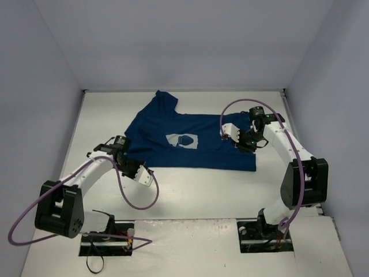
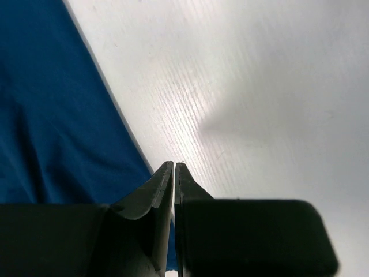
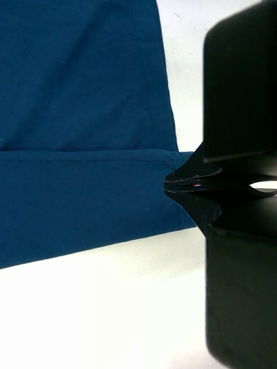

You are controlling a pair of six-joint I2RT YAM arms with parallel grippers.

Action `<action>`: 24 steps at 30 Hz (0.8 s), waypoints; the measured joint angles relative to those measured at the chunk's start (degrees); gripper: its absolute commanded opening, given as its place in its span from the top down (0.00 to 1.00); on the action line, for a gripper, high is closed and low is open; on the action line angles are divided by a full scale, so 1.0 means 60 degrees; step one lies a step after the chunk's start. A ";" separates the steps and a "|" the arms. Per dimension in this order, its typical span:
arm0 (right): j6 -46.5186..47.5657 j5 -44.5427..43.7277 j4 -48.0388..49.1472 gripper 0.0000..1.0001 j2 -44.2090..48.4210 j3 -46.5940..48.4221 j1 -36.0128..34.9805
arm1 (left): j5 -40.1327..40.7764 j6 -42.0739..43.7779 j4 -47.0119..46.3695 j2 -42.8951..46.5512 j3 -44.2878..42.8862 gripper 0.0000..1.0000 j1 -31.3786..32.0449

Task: Fold and stack the t-shirts
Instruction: Grap the side of the flattened tshirt furthest away from the robot with both arms

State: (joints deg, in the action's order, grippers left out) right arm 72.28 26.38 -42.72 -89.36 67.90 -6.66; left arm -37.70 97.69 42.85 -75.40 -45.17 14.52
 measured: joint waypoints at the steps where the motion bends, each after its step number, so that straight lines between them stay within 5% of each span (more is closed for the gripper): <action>1: 0.0003 0.0029 0.0000 1.00 0.0000 0.0006 0.0022 | -0.0101 -0.0014 0.0116 0.0195 0.0001 0.88 0.0000; 4: -0.0102 0.0390 -0.0168 0.97 -0.0092 0.0230 0.0245 | -0.0640 -0.1104 0.0445 0.0692 -0.0409 0.71 0.0023; 8: -0.0916 0.1478 -0.0329 0.86 -0.1105 0.2042 0.1011 | -0.0988 -0.4763 0.0012 -0.0483 -0.3435 0.48 -0.0101; 13: -0.2420 0.2861 0.0111 0.83 -0.3007 0.4818 0.1833 | -0.1033 -0.9145 -0.1462 -0.3363 -0.8391 0.44 -0.0670; 15: -0.2977 0.3262 0.0097 0.83 -0.3663 0.5484 0.2066 | -0.0842 -1.0947 -0.1984 -0.4462 -0.9666 0.30 -0.0971; 20: -0.4766 0.3813 0.0856 0.81 -0.5029 0.6316 0.2361 | 0.0286 -1.5599 -0.4423 -0.7347 -1.1399 0.29 -0.1477; 24: -0.6239 0.3909 0.1594 0.76 -0.5867 0.6538 0.2593 | 0.1423 -1.7896 -0.5140 -0.9647 -1.2645 0.29 -0.1634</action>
State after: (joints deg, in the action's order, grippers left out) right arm 34.84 49.83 -33.16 -124.57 107.13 8.90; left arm -29.16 -9.69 12.01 -133.28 -121.04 4.72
